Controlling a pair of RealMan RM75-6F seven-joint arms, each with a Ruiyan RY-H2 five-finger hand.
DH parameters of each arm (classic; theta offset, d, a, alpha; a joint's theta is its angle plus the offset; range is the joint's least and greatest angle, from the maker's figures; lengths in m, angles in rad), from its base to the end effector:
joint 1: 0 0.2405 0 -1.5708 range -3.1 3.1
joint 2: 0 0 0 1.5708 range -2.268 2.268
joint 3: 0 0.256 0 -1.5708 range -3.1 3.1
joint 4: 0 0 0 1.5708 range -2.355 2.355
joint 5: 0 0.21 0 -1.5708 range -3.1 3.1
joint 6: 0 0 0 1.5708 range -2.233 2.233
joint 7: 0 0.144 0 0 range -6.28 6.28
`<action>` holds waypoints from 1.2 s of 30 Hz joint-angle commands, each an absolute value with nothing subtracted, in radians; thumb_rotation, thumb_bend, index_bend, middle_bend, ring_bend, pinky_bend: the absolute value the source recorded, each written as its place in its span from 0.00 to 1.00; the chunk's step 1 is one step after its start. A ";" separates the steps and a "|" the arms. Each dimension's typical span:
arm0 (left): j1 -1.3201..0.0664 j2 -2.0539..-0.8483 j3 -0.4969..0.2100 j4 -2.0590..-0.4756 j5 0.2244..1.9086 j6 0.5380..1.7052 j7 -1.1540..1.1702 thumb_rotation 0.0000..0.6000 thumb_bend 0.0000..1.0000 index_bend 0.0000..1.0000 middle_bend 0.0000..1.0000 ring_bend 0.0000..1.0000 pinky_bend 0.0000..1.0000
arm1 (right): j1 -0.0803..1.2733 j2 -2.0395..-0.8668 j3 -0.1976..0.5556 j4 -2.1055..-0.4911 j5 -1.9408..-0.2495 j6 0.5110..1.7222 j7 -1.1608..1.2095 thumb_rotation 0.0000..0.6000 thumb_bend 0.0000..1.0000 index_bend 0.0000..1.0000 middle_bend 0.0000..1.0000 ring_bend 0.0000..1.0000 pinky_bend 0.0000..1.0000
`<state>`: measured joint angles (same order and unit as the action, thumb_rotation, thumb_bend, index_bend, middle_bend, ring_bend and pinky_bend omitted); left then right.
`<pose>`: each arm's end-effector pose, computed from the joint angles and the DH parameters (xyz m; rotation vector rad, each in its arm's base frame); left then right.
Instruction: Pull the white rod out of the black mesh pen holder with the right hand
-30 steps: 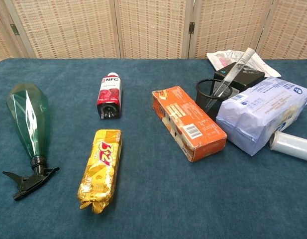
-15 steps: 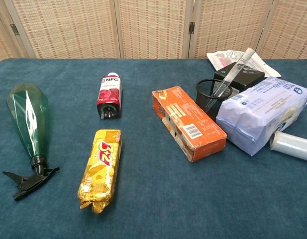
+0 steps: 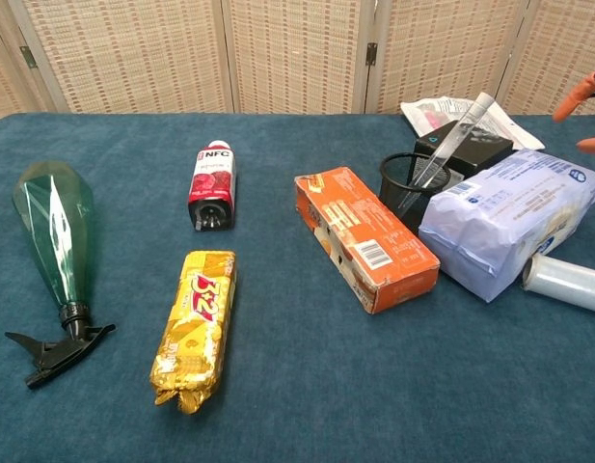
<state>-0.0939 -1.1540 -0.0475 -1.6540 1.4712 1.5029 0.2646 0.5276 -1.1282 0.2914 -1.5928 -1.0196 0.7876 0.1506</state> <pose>-0.3009 0.1823 0.1476 -1.4208 -0.7596 -0.7639 -0.2507 -0.3464 0.1220 1.4162 -1.4176 0.9495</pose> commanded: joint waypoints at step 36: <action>-0.109 -1.146 -0.054 -1.687 1.454 1.481 0.319 1.00 0.25 0.16 0.15 0.16 0.14 | 0.698 -1.400 0.434 -1.316 -1.320 0.498 0.853 0.99 0.18 0.08 0.14 0.00 0.00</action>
<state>-0.1088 -1.1464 -0.0544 -1.6867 1.4538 1.4808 0.3187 0.7144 -1.3735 0.4081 -1.3193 -1.1815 0.4997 0.6799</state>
